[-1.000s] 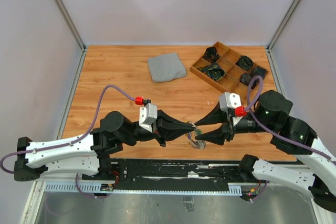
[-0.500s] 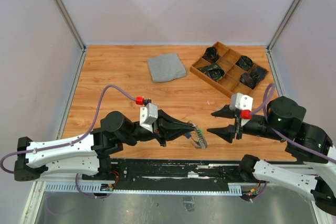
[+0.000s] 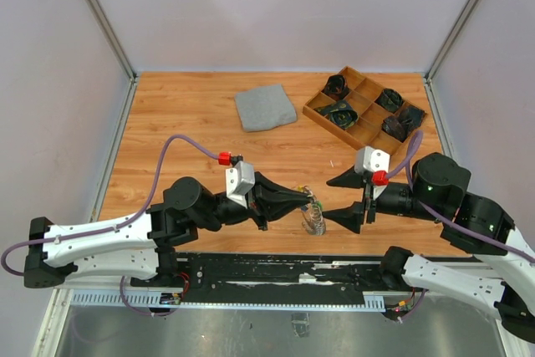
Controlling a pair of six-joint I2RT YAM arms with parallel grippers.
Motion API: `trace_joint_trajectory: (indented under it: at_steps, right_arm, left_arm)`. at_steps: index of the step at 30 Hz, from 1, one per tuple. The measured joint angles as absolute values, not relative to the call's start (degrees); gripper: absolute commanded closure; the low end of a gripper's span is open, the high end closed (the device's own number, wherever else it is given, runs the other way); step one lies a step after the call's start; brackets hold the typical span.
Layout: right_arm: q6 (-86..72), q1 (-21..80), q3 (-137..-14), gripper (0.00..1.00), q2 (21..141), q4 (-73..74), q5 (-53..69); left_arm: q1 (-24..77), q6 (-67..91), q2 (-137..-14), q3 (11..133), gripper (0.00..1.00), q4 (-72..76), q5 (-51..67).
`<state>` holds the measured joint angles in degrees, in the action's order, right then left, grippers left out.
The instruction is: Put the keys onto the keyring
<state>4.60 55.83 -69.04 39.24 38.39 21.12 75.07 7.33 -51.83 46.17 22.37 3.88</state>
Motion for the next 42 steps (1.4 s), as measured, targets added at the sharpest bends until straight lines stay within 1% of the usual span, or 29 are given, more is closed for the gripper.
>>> trace_joint_trajectory:
  at_steps: [6, 13, 15, 17, 18, 20, 22, 27, 32, 35, 42]
  right_arm:
    - [1.32, 55.86, -65.78, 0.29, 39.51, 34.61, 21.32]
    - [-0.27, 56.12, -64.84, 0.24, 39.42, 32.45, 19.35]
    - [-0.64, 56.31, -64.6, 0.25, 39.27, 31.97, 18.41]
    - [-1.08, 56.38, -64.53, 0.32, 39.27, 31.57, 17.78]
    - [-1.37, 56.42, -64.53, 0.36, 39.29, 31.29, 17.56]
    - [-1.85, 56.66, -64.51, 0.49, 39.33, 30.87, 17.32]
    - [-2.24, 56.99, -64.42, 0.59, 39.38, 30.28, 17.23]
    - [-2.85, 57.34, -64.42, 0.78, 39.33, 29.36, 17.39]
    - [-2.81, 57.41, -64.42, 0.94, 39.2, 29.34, 18.7]
    - [-2.79, 57.41, -64.42, 0.99, 38.98, 29.36, 19.49]
    - [-2.04, 57.58, -65.32, 0.99, 37.85, 29.95, 18.87]
  left_arm:
    - [75.07, 7.33, -52.66, 46.41, 0.99, 22.17, 3.62]
    - [75.07, 7.33, -52.82, 46.61, 0.99, 22.24, 3.62]
    - [75.07, 7.33, -52.82, 46.61, 0.99, 22.26, 3.62]
    - [75.07, 7.33, -52.82, 46.61, 0.99, 22.35, 3.6]
    - [75.07, 7.33, -52.82, 46.61, 0.99, 22.44, 3.55]
    - [75.07, 7.33, -52.82, 46.61, 0.99, 22.57, 3.51]
    - [75.07, 7.31, -52.82, 46.63, 1.0, 22.63, 3.49]
    - [75.07, 7.14, -52.84, 46.61, 1.0, 22.61, 3.2]
    - [75.07, 7.11, -52.62, 46.61, 1.0, 22.61, 2.9]
    - [75.07, 7.11, -52.05, 46.59, 0.99, 22.61, 2.63]
    - [75.07, 7.11, -51.03, 46.48, 0.99, 22.61, 2.61]
